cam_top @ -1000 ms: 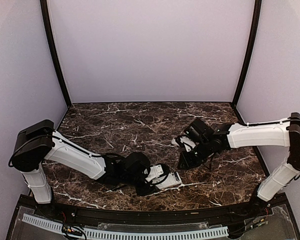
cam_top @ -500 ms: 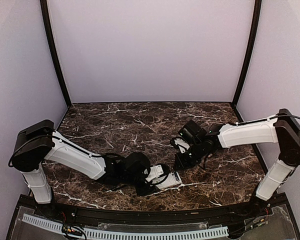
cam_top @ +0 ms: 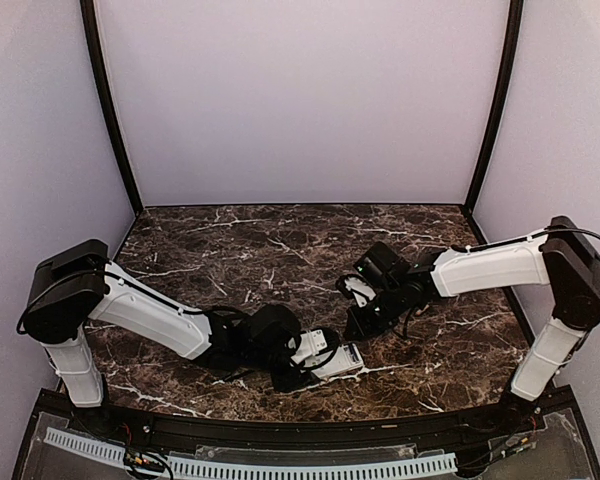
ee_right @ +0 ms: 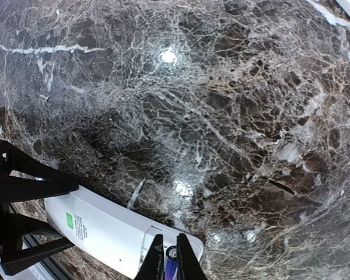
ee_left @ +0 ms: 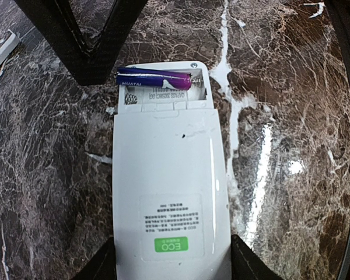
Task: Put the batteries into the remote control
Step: Load the battery into the battery compartment.
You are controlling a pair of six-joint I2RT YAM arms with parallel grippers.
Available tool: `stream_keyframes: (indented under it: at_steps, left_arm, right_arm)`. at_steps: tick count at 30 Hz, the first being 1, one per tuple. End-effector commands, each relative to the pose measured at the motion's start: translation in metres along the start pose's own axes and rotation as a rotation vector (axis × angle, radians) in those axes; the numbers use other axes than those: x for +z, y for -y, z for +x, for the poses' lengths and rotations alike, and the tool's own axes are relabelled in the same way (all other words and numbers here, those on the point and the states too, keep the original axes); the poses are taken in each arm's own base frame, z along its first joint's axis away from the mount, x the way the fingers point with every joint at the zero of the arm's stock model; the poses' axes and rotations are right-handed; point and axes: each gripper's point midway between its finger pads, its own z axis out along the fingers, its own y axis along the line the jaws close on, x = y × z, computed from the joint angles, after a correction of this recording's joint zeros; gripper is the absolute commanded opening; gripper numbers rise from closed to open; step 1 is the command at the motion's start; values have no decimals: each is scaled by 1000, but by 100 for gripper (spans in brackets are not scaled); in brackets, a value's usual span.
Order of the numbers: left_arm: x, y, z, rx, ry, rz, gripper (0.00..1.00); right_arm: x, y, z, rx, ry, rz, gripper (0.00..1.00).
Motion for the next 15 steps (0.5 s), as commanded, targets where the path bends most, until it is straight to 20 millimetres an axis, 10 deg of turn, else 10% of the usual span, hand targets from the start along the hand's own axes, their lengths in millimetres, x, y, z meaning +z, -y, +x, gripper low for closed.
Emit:
stream_keyframes:
  at_steps: [1, 15]
  left_arm:
    - [8, 6, 63, 31, -205, 7, 37]
    - [8, 5, 62, 29, -206, -1, 37]
  right_arm:
    - [3, -5, -6, -26, 11, -10, 7]
    - [7, 0, 15, -56, -41, 53, 6]
